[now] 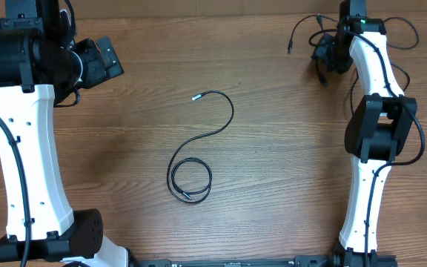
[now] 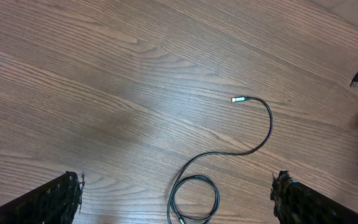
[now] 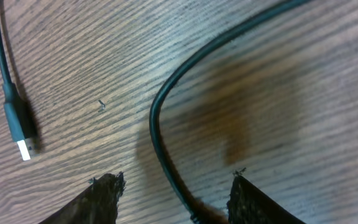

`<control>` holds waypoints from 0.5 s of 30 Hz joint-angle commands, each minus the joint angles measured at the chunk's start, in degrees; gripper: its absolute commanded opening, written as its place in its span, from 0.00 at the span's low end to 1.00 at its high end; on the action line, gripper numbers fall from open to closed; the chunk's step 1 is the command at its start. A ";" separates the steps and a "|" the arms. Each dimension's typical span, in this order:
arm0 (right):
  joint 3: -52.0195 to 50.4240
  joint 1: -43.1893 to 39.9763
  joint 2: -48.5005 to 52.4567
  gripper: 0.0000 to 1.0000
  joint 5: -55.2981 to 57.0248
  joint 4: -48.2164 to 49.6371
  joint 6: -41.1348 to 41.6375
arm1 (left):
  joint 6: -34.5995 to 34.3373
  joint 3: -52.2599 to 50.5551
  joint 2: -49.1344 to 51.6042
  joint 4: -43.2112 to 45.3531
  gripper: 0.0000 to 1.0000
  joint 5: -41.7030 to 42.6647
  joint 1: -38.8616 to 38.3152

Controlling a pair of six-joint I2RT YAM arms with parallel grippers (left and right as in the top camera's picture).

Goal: Untangle cables

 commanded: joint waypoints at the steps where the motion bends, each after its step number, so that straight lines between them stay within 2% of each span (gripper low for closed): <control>1: 1.09 -0.11 1.20 0.55 0.72 0.92 -5.77 | 0.90 0.37 0.20 0.13 1.00 -0.22 -0.37; 4: 1.07 -0.09 1.49 0.49 0.72 1.42 -8.20 | 0.87 0.37 0.20 0.22 1.00 -0.22 -0.37; 15: -0.42 0.24 1.51 0.36 0.70 3.67 -10.95 | 0.87 0.37 0.20 0.79 0.99 -0.22 -0.37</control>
